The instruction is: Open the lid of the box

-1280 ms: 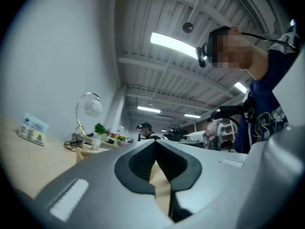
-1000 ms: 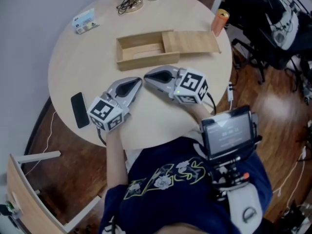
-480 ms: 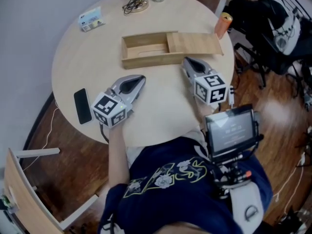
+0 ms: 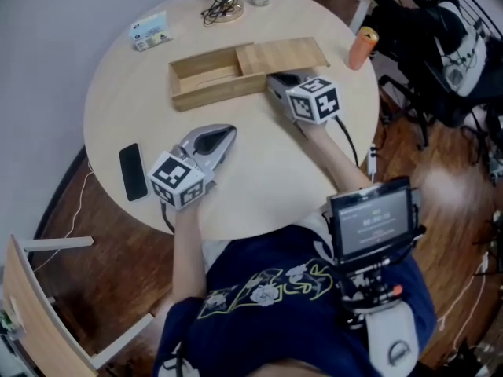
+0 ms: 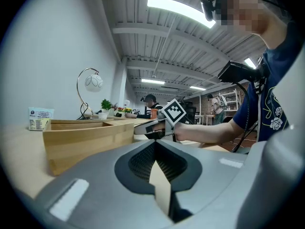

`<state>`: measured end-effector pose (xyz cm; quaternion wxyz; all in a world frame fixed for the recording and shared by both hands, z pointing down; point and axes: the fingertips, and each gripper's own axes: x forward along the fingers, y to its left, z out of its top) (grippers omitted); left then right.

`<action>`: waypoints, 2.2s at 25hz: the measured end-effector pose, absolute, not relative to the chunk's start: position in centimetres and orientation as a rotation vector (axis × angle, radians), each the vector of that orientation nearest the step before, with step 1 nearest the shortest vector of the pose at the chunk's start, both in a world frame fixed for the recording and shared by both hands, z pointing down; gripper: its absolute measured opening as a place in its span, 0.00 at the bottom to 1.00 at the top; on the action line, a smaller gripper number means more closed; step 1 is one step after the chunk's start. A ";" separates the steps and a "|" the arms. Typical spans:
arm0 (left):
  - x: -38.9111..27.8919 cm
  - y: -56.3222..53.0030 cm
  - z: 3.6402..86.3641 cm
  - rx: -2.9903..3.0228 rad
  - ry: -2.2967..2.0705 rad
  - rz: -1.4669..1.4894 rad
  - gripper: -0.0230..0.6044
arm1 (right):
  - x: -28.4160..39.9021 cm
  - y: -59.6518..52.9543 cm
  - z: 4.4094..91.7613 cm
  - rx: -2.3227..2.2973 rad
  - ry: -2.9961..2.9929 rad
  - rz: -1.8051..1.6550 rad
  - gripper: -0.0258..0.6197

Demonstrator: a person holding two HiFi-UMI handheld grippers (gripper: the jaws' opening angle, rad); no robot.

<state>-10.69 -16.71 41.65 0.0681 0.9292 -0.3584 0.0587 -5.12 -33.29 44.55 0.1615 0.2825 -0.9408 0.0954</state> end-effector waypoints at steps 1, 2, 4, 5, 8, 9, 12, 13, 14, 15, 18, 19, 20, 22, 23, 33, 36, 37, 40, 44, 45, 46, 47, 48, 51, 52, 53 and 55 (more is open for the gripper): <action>-10.7 -16.7 41.6 2.800 -1.081 0.179 0.04 | -6.2 -33.6 44.5 0.782 -2.691 0.268 0.04; -10.7 -16.6 41.5 2.801 -1.082 0.181 0.04 | -7.1 -34.0 44.4 0.771 -2.691 0.267 0.04; -10.6 -16.4 41.4 2.802 -1.090 0.181 0.04 | -8.3 -34.7 44.5 0.767 -2.679 0.263 0.04; -10.5 -16.3 41.4 2.797 -1.101 0.179 0.04 | -8.5 -34.8 44.5 0.776 -2.669 0.261 0.04; -10.7 -16.6 41.5 2.773 -1.157 0.171 0.04 | -7.3 -33.6 43.3 0.830 -2.729 0.249 0.04; -11.1 -17.2 41.5 2.767 -1.169 0.172 0.04 | -7.1 -32.7 42.6 0.809 -2.790 0.221 0.04; -12.8 -20.3 42.6 2.724 -1.142 0.250 0.04 | -8.8 -28.8 41.5 0.510 -2.944 0.122 0.04; -13.2 -21.2 43.2 2.705 -1.106 0.302 0.04 | -9.9 -27.4 41.4 0.377 -2.964 0.112 0.04; -13.4 -21.7 43.6 2.692 -1.067 0.345 0.04 | -11.0 -26.3 41.3 0.267 -2.975 0.108 0.04; -13.5 -22.2 43.8 2.690 -1.042 0.366 0.04 | -11.9 -25.6 41.3 0.190 -2.980 0.105 0.04; -14.1 -22.1 42.9 2.728 -1.073 0.292 0.04 | -13.4 -24.0 41.4 0.087 -2.979 0.101 0.04; -14.4 -21.6 42.3 2.752 -1.100 0.239 0.04 | -13.6 -23.7 41.4 0.072 -2.981 0.102 0.04; -14.7 -21.1 41.8 2.772 -1.125 0.194 0.04 | -13.7 -23.4 41.3 0.059 -2.983 0.101 0.04; -15.2 -20.8 41.5 2.780 -1.158 0.161 0.04 | -13.8 -23.0 41.2 0.038 -2.985 0.093 0.04; -15.3 -20.7 41.5 2.777 -1.165 0.161 0.04 | -13.8 -22.9 41.2 0.032 -2.983 0.091 0.04; -15.0 -21.3 41.9 2.773 -1.159 0.177 0.04 | -13.6 -22.6 41.5 -0.025 -2.981 0.092 0.04; -15.2 -21.2 41.9 2.773 -1.160 0.178 0.04 | -13.8 -22.2 41.5 -0.064 -2.982 0.087 0.04; -15.1 -21.2 41.8 2.774 -1.160 0.179 0.04 | -13.8 -22.1 41.5 -0.070 -2.982 0.085 0.04; -15.1 -21.1 41.8 2.777 -1.160 0.177 0.04 | -13.7 -22.1 41.5 -0.070 -2.980 0.081 0.04; -15.1 -21.1 41.8 2.775 -1.160 0.175 0.04 | -13.8 -22.1 41.5 -0.064 -2.978 0.085 0.04; -15.2 -21.2 41.8 2.773 -1.162 0.173 0.04 | -13.9 -22.2 41.5 -0.063 -2.978 0.086 0.04; -15.2 -21.2 41.8 2.771 -1.164 0.171 0.04 | -13.9 -22.2 41.5 -0.063 -2.978 0.087 0.04; -15.2 -21.2 41.8 2.770 -1.165 0.171 0.04 | -13.9 -22.2 41.4 -0.064 -2.978 0.086 0.04; -15.3 -21.2 41.8 2.772 -1.164 0.171 0.04 | -13.9 -22.1 41.4 -0.066 -2.978 0.085 0.04; -15.3 -21.1 41.8 2.778 -1.160 0.176 0.04 | -14.0 -21.9 41.5 -0.073 -2.978 0.083 0.04; -15.3 -21.0 41.8 2.775 -1.163 0.174 0.04 | -13.9 -21.9 41.5 -0.075 -2.977 0.084 0.04; -15.3 -21.0 41.8 2.771 -1.166 0.172 0.04 | -13.9 -21.8 41.5 -0.076 -2.977 0.086 0.04; -15.2 -21.0 41.8 2.771 -1.166 0.173 0.04 | -13.8 -21.8 41.5 -0.078 -2.977 0.088 0.04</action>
